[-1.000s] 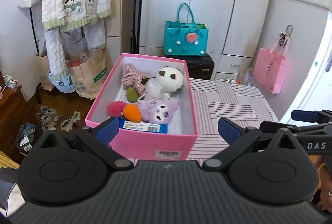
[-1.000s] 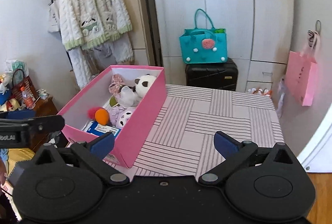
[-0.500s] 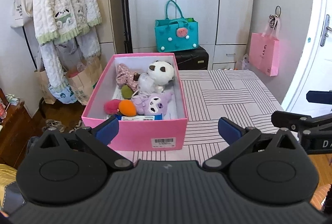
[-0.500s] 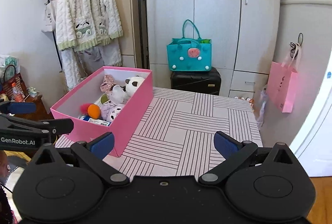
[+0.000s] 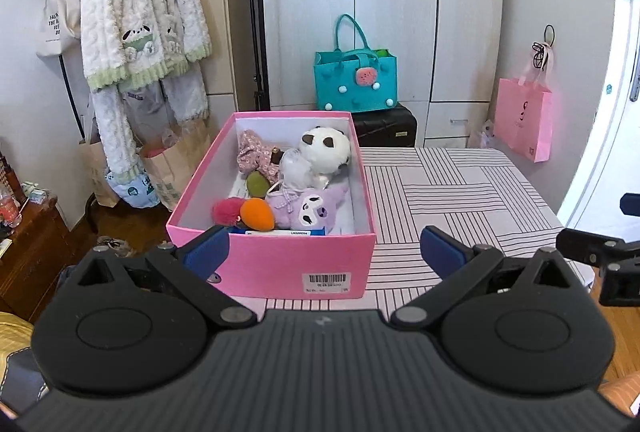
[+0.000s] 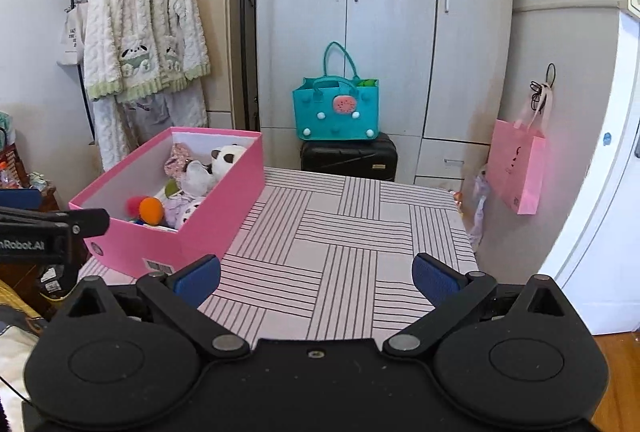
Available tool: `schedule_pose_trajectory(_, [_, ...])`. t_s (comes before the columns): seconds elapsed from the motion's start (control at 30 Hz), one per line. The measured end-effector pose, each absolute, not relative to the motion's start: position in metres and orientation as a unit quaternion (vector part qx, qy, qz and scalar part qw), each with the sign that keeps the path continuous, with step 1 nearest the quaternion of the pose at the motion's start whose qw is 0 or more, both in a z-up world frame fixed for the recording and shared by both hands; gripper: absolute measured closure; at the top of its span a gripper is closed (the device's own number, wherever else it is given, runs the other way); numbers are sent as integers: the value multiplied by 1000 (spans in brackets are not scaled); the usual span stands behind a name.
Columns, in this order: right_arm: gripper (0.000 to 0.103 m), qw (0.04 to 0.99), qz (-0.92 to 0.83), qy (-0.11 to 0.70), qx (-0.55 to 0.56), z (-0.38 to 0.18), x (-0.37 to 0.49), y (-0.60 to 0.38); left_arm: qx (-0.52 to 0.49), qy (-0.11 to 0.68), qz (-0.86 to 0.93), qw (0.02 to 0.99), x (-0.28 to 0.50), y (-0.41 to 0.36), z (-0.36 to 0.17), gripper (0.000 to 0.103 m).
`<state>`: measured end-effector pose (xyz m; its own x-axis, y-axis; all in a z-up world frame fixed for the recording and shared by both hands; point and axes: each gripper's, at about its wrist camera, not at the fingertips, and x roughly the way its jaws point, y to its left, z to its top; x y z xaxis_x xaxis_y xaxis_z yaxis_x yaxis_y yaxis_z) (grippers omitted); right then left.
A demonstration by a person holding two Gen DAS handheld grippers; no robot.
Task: Organize soft objects
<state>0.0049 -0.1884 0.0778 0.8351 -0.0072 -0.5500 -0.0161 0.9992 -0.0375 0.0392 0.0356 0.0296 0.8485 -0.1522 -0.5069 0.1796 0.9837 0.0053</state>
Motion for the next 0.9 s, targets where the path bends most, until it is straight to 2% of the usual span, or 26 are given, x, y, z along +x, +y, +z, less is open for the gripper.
schedule_pose_trajectory(0.9, [0, 959, -12, 281, -22, 60, -2, -197, 27, 244, -91, 965, 39, 36, 16, 0])
